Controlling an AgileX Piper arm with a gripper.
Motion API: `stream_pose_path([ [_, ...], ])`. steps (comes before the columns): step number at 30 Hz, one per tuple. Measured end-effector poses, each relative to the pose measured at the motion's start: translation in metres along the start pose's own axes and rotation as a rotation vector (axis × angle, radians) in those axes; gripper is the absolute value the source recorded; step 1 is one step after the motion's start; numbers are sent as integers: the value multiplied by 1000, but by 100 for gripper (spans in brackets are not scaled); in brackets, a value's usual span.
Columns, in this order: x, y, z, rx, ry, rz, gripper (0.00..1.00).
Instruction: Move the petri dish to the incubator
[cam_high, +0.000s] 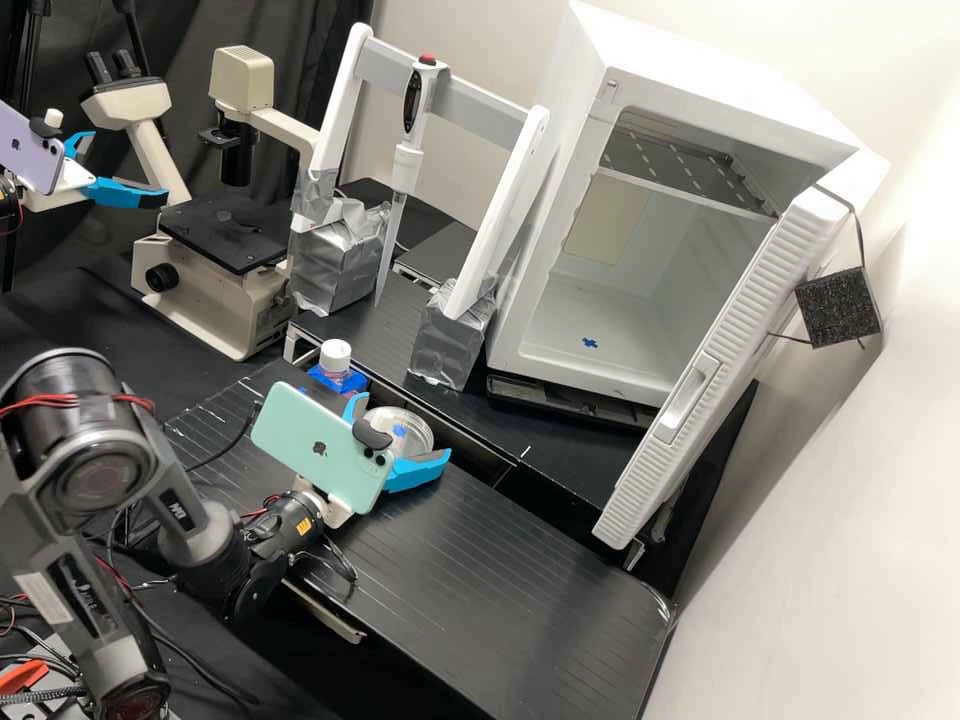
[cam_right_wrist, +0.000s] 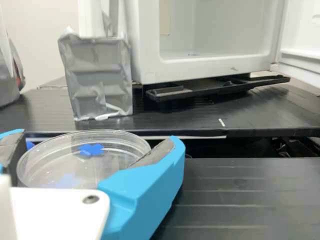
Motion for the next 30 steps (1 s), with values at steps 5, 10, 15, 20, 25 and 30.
stream_pose_path([
  [5,-6,13,-1,32,8,52,0],
  [10,-9,18,-1,44,9,69,0],
  [15,3,26,-5,33,35,96,0],
  [20,29,39,-2,12,33,145,0],
  [25,71,63,0,6,40,237,0],
  [30,120,88,1,6,27,283,0],
])
